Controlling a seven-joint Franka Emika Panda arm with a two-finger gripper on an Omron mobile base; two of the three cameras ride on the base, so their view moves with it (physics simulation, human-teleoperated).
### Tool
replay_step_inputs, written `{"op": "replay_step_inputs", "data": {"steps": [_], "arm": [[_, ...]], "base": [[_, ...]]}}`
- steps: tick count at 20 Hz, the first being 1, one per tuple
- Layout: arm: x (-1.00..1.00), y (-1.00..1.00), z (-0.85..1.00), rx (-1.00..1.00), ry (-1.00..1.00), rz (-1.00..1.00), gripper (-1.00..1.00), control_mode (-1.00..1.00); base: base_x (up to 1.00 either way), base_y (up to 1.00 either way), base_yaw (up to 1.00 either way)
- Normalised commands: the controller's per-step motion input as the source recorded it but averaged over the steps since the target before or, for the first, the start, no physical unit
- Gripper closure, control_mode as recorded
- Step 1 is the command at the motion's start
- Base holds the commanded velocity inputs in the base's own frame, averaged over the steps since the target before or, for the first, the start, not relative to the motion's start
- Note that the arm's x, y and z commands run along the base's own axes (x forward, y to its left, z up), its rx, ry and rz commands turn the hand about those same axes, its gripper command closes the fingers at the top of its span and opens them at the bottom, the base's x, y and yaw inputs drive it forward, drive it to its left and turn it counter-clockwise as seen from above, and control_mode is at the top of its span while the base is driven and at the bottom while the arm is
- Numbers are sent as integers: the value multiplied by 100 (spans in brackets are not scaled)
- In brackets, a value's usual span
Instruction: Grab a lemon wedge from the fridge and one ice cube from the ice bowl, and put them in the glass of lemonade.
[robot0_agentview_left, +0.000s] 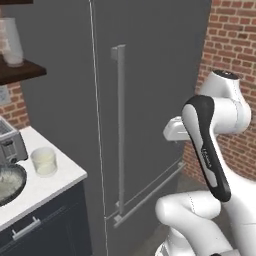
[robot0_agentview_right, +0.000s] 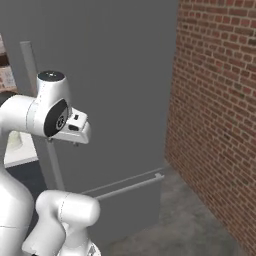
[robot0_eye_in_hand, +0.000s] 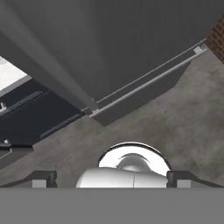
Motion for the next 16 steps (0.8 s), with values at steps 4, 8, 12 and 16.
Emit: {"op": "replay_step_inputs", "data": {"steps": [4,8,12,16], "arm": [[0,0,0,0,0,0,-100,100],[0,0,0,0,0,0,-100,100],[0,0,0,0,0,0,-100,100],[0,0,0,0,0,0,-100,100]], "base": [[-52,50,-19],[-30,65,-3],[-18,21,-3],[-20,-78,-10]]}}
